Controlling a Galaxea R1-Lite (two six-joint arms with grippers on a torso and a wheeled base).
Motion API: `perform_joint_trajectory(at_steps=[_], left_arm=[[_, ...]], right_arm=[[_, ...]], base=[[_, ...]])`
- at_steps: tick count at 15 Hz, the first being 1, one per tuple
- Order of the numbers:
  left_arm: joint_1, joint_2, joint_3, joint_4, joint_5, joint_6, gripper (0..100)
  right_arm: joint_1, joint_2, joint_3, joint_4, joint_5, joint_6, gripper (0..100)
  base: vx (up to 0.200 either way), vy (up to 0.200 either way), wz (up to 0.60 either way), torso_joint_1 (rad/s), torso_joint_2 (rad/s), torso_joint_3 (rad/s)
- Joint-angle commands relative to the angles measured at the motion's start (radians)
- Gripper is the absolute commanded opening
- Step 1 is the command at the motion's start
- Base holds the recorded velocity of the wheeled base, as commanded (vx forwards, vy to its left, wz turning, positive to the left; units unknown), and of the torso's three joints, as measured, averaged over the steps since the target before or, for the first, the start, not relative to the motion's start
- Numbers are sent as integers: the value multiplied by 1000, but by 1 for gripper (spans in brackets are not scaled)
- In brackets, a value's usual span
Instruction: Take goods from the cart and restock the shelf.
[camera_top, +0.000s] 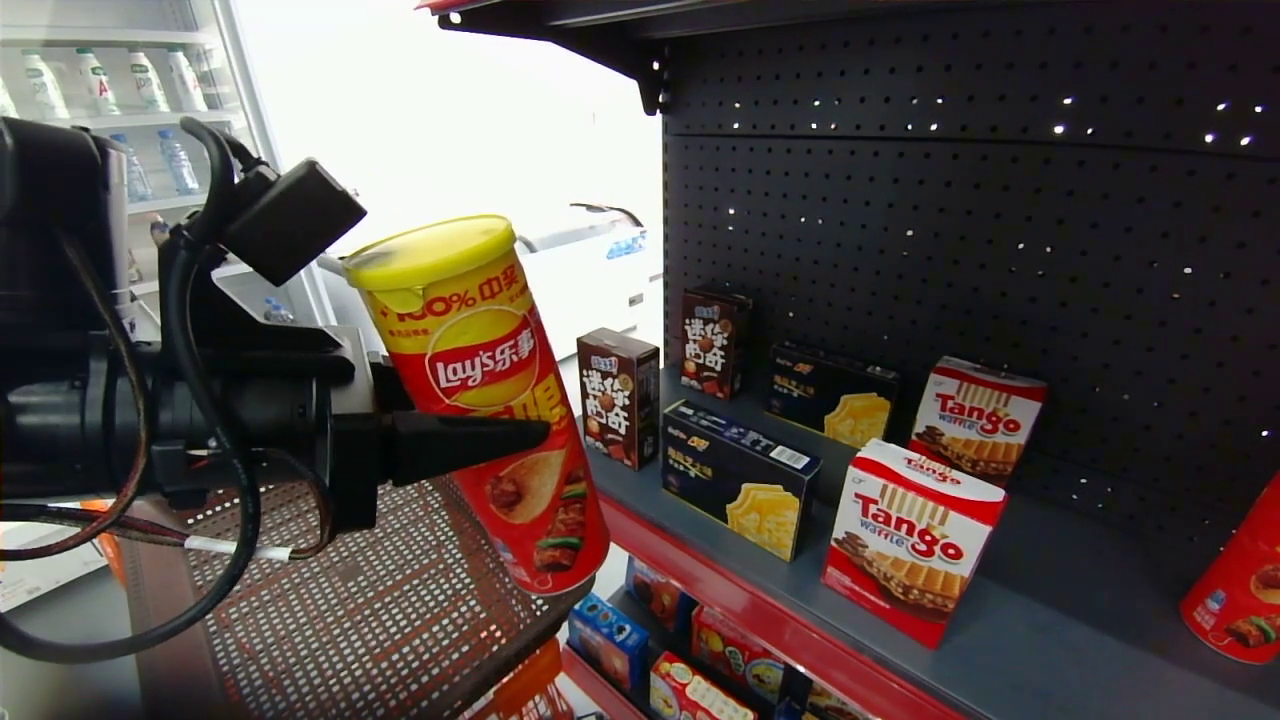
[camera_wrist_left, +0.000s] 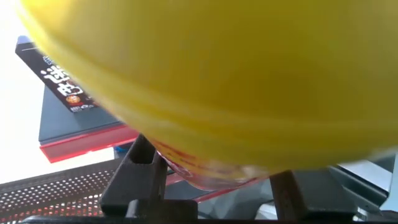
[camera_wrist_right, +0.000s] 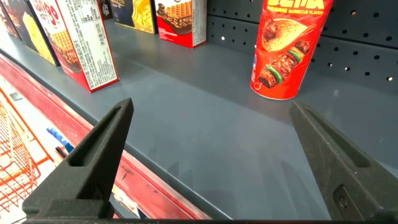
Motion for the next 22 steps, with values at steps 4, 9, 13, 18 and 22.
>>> perform_joint_trajectory(at_steps=[4,9,13,18,22], left_arm=[[-21,-1,-3,-2,-24,2,0],[-48,-9,-3,-4,-36,2,0],[-49,-7,-1,-7,-36,2,0],[-49,-9,-3,-10,-36,2,0],[-66,-9,-9,-10,-36,2,0]], right_arm=[[0,1,0,0,0,0,100],[0,1,0,0,0,0,100],[0,1,0,0,0,0,100],[0,1,0,0,0,0,100],[0,1,0,0,0,0,100]], base=[[0,0,0,0,0,0],[0,0,0,0,0,0],[0,0,-300,-2,1,1],[0,0,-600,1,4,5],[0,0,-600,0,1,4]])
